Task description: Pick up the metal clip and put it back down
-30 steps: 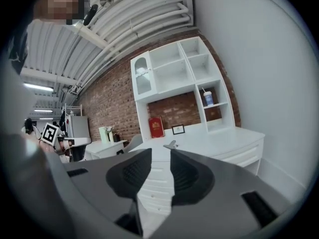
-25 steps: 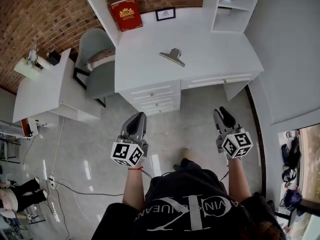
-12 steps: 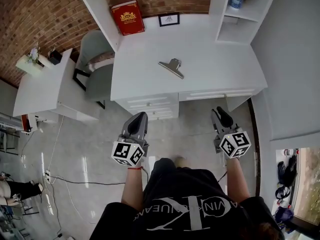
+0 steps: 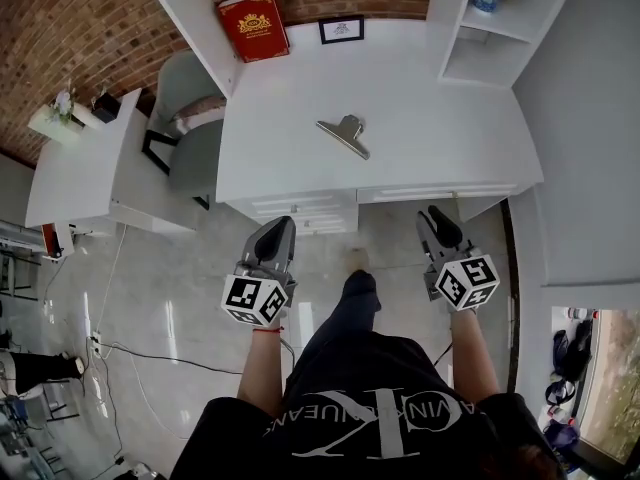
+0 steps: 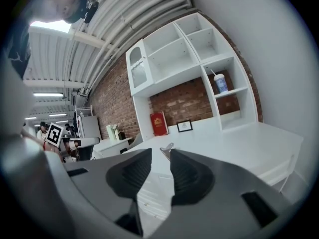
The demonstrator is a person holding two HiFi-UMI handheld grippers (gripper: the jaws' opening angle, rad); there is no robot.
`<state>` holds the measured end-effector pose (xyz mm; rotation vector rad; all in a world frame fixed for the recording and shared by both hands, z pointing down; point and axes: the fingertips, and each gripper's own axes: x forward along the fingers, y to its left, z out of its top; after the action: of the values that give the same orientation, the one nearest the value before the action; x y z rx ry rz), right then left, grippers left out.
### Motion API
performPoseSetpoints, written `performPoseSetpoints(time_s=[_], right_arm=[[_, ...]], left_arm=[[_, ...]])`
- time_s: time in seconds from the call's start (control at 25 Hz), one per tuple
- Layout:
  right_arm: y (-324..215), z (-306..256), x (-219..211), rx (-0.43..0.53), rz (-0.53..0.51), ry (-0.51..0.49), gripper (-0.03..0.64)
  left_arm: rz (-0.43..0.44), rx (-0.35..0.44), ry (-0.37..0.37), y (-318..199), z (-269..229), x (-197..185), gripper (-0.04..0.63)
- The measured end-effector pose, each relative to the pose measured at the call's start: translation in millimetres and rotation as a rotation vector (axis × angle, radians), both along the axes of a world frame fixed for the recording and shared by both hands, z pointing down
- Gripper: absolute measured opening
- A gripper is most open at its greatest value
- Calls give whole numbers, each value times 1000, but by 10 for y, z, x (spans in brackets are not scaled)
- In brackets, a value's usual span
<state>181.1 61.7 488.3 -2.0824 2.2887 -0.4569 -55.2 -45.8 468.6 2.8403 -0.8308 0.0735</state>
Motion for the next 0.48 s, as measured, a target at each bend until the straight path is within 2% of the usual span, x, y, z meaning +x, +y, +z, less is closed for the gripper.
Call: performPoseSetpoints(time_s=[0.48], right_arm=[[-962,82,281,-55,-91,25,80]], left_arm=[[-1,-12,13,-800,45,505,11]])
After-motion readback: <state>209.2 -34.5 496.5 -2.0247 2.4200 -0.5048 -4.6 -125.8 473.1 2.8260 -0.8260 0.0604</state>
